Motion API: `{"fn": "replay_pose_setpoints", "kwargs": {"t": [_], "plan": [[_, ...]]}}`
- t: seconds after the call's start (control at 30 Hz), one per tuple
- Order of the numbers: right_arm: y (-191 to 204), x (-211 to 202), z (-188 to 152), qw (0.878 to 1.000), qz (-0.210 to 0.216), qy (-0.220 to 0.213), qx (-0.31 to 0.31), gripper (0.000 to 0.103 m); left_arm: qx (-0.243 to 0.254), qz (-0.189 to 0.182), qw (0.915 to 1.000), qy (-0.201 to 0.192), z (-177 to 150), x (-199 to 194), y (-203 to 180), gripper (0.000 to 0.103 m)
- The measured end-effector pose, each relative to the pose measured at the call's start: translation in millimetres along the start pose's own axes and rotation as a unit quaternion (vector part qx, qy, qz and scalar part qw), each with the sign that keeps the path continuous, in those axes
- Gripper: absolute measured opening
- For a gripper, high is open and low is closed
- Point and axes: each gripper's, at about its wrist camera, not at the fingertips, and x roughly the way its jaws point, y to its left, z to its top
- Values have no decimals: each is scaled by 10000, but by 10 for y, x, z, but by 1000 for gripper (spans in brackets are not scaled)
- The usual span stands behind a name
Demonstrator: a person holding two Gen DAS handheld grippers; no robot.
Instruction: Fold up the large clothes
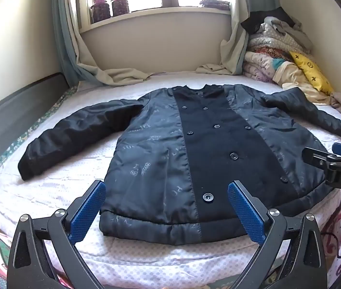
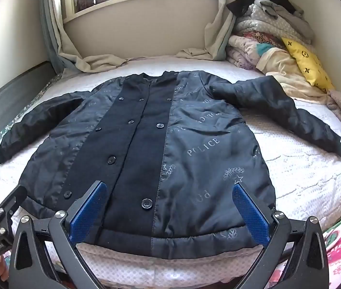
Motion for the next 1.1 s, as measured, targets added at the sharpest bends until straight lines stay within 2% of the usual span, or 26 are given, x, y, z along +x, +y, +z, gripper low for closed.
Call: {"fn": "replay_pose_setpoints", "kwargs": {"t": [0.17,0.4,1.1], "plan": [[-89,12,23,9998,85,27,203,103,-221,-94,9989,400,-24,134,53,102],[-87,95,-26,9997,81,137,211,103,-72,-56,9993,369,-41,155,-34,102],[26,141,-44,9997,136,204,29,103,-211,-170,9986,449,-46,187,-37,102]]}}
